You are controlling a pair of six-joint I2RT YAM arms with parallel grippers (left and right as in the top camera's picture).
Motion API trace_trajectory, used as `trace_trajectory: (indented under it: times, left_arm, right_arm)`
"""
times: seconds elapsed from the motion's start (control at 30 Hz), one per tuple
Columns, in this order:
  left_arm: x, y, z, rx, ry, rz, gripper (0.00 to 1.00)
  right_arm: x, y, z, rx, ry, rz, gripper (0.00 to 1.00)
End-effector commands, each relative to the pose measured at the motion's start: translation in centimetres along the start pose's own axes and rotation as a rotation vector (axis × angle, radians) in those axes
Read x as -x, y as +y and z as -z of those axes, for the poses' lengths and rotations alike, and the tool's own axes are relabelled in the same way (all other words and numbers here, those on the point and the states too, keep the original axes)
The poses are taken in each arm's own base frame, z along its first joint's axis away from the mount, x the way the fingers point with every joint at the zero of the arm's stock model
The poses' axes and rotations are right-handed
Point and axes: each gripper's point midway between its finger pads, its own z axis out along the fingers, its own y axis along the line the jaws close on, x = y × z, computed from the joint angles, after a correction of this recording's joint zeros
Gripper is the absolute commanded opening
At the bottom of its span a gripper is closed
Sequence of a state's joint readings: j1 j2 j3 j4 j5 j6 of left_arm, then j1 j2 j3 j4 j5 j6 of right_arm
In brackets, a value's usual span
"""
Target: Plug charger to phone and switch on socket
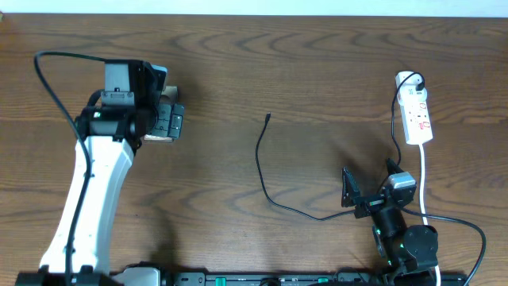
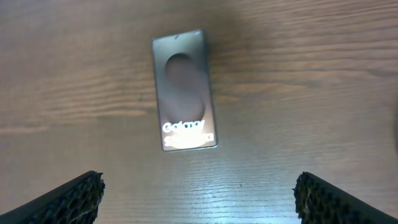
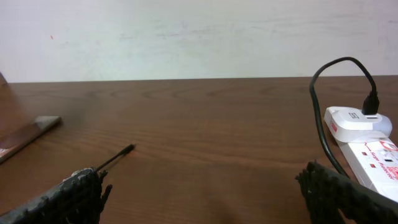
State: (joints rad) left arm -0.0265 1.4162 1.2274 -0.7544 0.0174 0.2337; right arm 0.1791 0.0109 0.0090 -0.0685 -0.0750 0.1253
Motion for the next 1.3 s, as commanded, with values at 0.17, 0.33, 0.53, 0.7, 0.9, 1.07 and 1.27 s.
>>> trace_trajectory:
  times: [0.17, 0.33, 0.53, 0.7, 0.9, 1.07, 1.27]
  left_arm:
    - [-1.7, 1.2, -7.6, 0.021, 0.215, 0.050, 0.98]
    - [-1.3, 1.3, -10.9, 0.001, 0.271, 0.064, 0.98]
    - [-2.0, 2.9, -14.0, 0.017, 0.294, 0.124, 0.98]
    - [-1.5, 2.8, -15.0, -0.026, 0.266, 0.148, 0.98]
    - [-1.8, 2.4, -16.1, -0.044, 0.274, 0.158, 0.98]
    - [-2.4, 2.3, -17.0, -0.048, 0.293, 0.158, 0.98]
    - [-2.1, 2.3, -17.1, -0.046, 0.283, 0.156, 0.98]
  right_arm:
    - [-0.1, 0.2, 0.0, 0.011, 0.001, -0.008, 0.99]
    - [-0.1, 0.2, 0.0, 0.011, 0.001, -0.008, 0.99]
    - [-0.1, 0.2, 0.0, 0.011, 0.001, -0.008, 0.99]
    - [-0.1, 0.2, 0.0, 0.011, 0.001, -0.008, 0.99]
    - [-0.1, 0.2, 0.0, 0.011, 0.001, -0.008, 0.99]
    - [-0.1, 0.2, 0.0, 0.011, 0.001, -0.008, 0.99]
    - [-0.1, 0.2, 0.0, 0.011, 0.001, -0.008, 0.99]
